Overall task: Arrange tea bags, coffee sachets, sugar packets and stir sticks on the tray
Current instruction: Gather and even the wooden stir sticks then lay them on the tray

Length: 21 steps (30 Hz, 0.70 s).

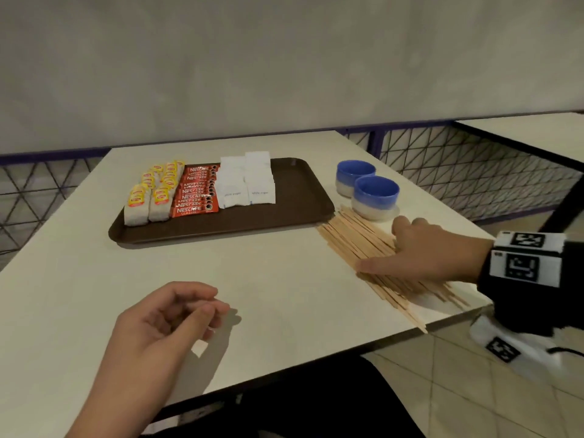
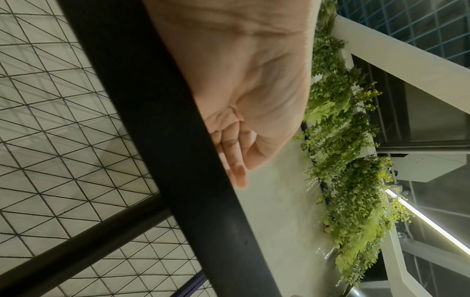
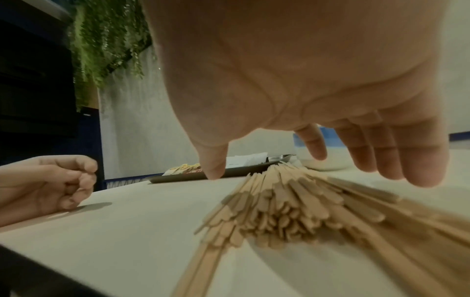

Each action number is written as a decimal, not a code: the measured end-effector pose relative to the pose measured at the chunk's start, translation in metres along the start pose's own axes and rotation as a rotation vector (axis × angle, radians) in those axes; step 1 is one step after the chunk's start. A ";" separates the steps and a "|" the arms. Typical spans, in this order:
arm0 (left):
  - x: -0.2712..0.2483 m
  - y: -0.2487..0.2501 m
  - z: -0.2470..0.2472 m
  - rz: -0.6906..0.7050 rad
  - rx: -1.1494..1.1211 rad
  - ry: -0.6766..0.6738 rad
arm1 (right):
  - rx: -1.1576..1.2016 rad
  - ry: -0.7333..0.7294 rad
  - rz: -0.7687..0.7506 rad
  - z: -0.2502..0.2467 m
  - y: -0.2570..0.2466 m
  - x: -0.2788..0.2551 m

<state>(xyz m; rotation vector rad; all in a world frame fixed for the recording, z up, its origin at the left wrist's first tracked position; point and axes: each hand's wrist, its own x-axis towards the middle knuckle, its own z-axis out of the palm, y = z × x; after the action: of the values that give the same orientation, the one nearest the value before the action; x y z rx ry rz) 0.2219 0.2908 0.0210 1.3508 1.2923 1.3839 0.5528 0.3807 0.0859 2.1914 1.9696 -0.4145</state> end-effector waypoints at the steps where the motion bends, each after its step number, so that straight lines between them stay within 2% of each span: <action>1: -0.001 0.001 0.001 0.003 0.004 0.006 | 0.029 0.001 0.007 0.001 -0.004 0.002; 7: -0.002 0.004 0.001 -0.023 -0.018 0.063 | -0.031 -0.008 -0.005 -0.002 -0.026 0.012; 15: -0.001 0.000 -0.001 -0.032 -0.012 0.075 | 0.260 -0.121 0.112 -0.013 -0.012 0.043; 21: -0.002 -0.001 -0.001 -0.029 0.008 0.072 | 0.242 -0.151 0.127 -0.017 0.002 0.057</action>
<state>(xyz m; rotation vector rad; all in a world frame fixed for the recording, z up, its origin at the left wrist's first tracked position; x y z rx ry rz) 0.2211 0.2890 0.0196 1.2935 1.3608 1.4198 0.5615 0.4391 0.0839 2.3312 1.7714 -0.8101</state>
